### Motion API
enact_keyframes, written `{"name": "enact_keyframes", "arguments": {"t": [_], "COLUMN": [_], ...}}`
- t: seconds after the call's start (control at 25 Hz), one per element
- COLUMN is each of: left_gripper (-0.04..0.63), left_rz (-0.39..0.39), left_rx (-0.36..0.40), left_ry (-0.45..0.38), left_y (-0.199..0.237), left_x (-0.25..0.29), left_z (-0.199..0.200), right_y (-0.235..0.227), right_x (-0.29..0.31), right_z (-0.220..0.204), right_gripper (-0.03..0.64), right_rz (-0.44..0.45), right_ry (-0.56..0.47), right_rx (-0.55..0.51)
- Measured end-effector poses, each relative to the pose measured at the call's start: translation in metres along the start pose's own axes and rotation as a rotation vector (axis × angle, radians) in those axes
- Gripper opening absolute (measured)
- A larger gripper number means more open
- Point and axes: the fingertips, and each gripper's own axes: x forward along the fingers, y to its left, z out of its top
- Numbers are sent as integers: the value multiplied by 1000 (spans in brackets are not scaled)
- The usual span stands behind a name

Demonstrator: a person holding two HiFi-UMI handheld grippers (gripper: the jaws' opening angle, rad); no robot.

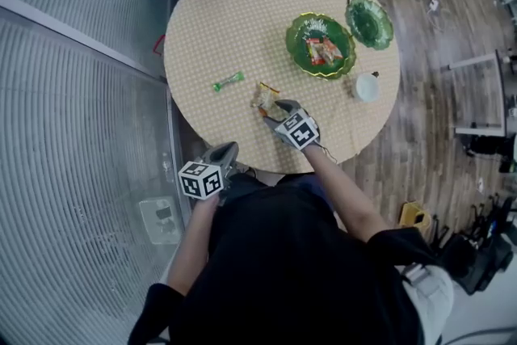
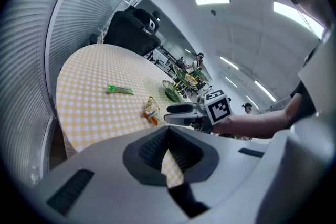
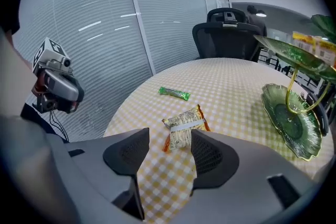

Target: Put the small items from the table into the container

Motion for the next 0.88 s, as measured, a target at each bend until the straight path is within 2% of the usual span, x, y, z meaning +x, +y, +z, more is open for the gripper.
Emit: {"name": "enact_keyframes", "arguments": {"t": [0.2, 0.6, 0.68, 0.88], "left_gripper": [2, 3, 2, 2], "left_rz": [-4, -8, -11, -22], "left_rx": [4, 31, 36, 46], "left_ry": [8, 46, 48, 58], "left_y": [18, 41, 45, 48], "left_x": [-11, -23, -23, -18], "left_z": [6, 15, 16, 23], "right_y": [-10, -18, -20, -25], "right_x": [22, 46, 48, 46], "right_z": [0, -2, -4, 0], "right_gripper": [245, 242, 196, 144], "right_rz": [-29, -112, -124, -141], "right_ry": [21, 63, 74, 77], "right_rx": [76, 76, 72, 46]}}
